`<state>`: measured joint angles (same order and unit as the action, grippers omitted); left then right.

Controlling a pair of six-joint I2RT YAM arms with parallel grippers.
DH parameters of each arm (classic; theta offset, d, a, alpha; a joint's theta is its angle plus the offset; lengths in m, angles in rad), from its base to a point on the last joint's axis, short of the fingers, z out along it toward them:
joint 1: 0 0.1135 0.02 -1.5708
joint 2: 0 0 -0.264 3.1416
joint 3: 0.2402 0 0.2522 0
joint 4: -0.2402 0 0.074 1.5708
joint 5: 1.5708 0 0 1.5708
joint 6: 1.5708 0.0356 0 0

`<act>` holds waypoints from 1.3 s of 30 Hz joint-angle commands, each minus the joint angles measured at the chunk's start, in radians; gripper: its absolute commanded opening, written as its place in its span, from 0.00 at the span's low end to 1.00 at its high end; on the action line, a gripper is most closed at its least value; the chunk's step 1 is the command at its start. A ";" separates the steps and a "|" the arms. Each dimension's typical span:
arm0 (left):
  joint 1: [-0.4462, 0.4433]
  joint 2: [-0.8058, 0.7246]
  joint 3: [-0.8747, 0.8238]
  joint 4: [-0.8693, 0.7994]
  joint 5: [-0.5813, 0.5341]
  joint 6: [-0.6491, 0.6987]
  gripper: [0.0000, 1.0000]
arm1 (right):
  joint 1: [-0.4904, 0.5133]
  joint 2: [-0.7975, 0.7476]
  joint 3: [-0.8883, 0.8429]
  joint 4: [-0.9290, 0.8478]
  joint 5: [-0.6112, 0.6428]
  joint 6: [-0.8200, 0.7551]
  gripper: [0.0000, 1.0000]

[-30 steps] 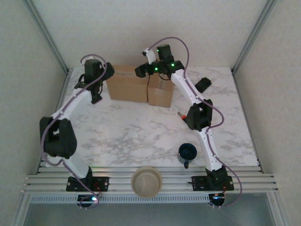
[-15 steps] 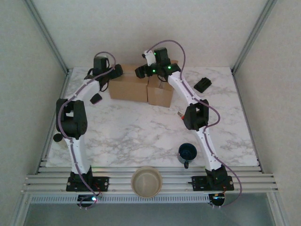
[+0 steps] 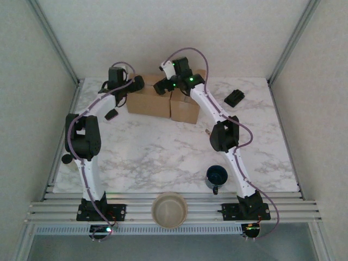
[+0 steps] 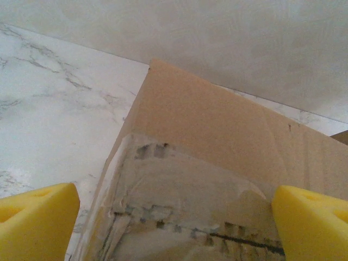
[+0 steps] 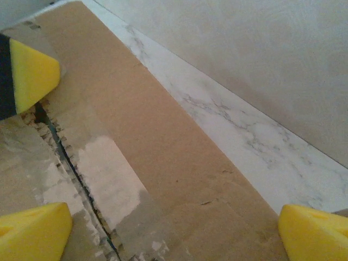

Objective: Unpack the express box

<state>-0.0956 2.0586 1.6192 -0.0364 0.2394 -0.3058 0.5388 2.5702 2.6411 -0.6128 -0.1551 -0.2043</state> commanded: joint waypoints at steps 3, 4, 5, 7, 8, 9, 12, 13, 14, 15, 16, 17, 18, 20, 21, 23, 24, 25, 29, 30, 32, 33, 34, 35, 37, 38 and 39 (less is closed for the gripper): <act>0.004 -0.025 -0.038 0.005 0.003 0.022 0.90 | 0.005 -0.040 -0.083 -0.026 0.178 -0.039 0.99; 0.004 -0.023 -0.043 0.008 0.003 0.022 0.91 | 0.005 -0.043 -0.092 -0.006 0.185 -0.036 0.99; 0.005 -0.023 -0.045 0.010 0.003 0.022 0.91 | 0.005 -0.042 -0.095 0.010 0.195 -0.029 0.99; 0.007 -0.019 -0.049 0.014 0.005 0.021 0.91 | 0.004 -0.038 -0.096 0.033 0.209 -0.019 0.99; 0.007 -0.019 -0.051 0.017 0.005 0.020 0.91 | 0.005 -0.035 -0.095 0.042 0.211 -0.013 0.99; 0.007 -0.020 -0.053 0.020 0.007 0.020 0.91 | 0.005 -0.033 -0.093 0.048 0.208 -0.011 0.99; 0.011 -0.023 -0.062 0.028 0.013 0.019 0.91 | 0.003 -0.017 -0.073 0.043 0.192 0.002 0.99; 0.012 -0.026 -0.064 0.030 0.016 0.019 0.91 | 0.000 -0.010 -0.060 0.033 0.178 0.014 0.99; 0.014 -0.026 -0.064 0.032 0.020 0.019 0.91 | -0.005 -0.004 -0.048 0.021 0.150 0.036 0.99; 0.014 -0.027 -0.066 0.032 0.025 0.019 0.91 | -0.014 -0.002 -0.043 0.015 0.111 0.059 0.99; 0.015 -0.028 -0.064 0.034 0.031 0.019 0.91 | -0.024 -0.002 -0.041 0.013 0.058 0.092 0.99; 0.016 -0.028 -0.064 0.035 0.035 0.019 0.91 | -0.035 -0.004 -0.042 0.013 0.008 0.121 0.99; 0.017 -0.028 -0.064 0.036 0.040 0.019 0.91 | -0.049 -0.005 -0.042 0.015 -0.047 0.155 0.99; 0.017 -0.026 -0.062 0.038 0.052 0.020 0.91 | -0.070 -0.005 -0.043 0.023 -0.137 0.217 0.99; 0.019 -0.025 -0.061 0.038 0.058 0.020 0.91 | -0.082 -0.005 -0.043 0.025 -0.173 0.244 0.99; 0.019 -0.023 -0.061 0.039 0.071 0.019 0.91 | -0.095 -0.005 -0.043 0.025 -0.222 0.279 0.99; 0.019 -0.024 -0.062 0.040 0.077 0.019 0.91 | -0.099 -0.007 -0.042 0.023 -0.242 0.287 0.98; 0.019 -0.022 -0.063 0.041 0.087 0.016 0.91 | -0.100 -0.008 -0.040 0.017 -0.259 0.289 0.98; 0.019 -0.023 -0.074 0.049 0.122 0.006 0.90 | -0.100 -0.010 -0.038 0.001 -0.313 0.300 0.96; 0.019 -0.026 -0.080 0.052 0.129 0.001 0.90 | -0.099 -0.012 -0.037 -0.002 -0.322 0.304 0.95; 0.019 -0.033 -0.096 0.060 0.137 -0.003 0.90 | -0.096 -0.011 -0.037 -0.009 -0.335 0.307 0.95; 0.019 -0.038 -0.107 0.065 0.138 -0.006 0.90 | -0.093 -0.010 -0.036 -0.015 -0.336 0.306 0.95; 0.019 -0.044 -0.116 0.070 0.139 -0.006 0.90 | -0.090 -0.009 -0.033 -0.021 -0.336 0.304 0.94; 0.019 -0.046 -0.122 0.073 0.142 -0.004 0.90 | -0.086 -0.006 -0.028 -0.031 -0.338 0.300 0.94; 0.019 -0.050 -0.126 0.073 0.144 -0.001 0.90 | -0.077 0.003 -0.006 -0.065 -0.336 0.289 0.93; 0.020 -0.049 -0.124 0.071 0.144 -0.001 0.90 | -0.072 0.006 0.003 -0.082 -0.334 0.284 0.93; 0.019 -0.047 -0.120 0.069 0.147 0.001 0.90 | -0.067 0.008 0.009 -0.101 -0.327 0.277 0.92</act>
<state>-0.0757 2.0285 1.5200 0.0761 0.3527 -0.3141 0.4431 2.5404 2.6156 -0.6003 -0.4496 0.0643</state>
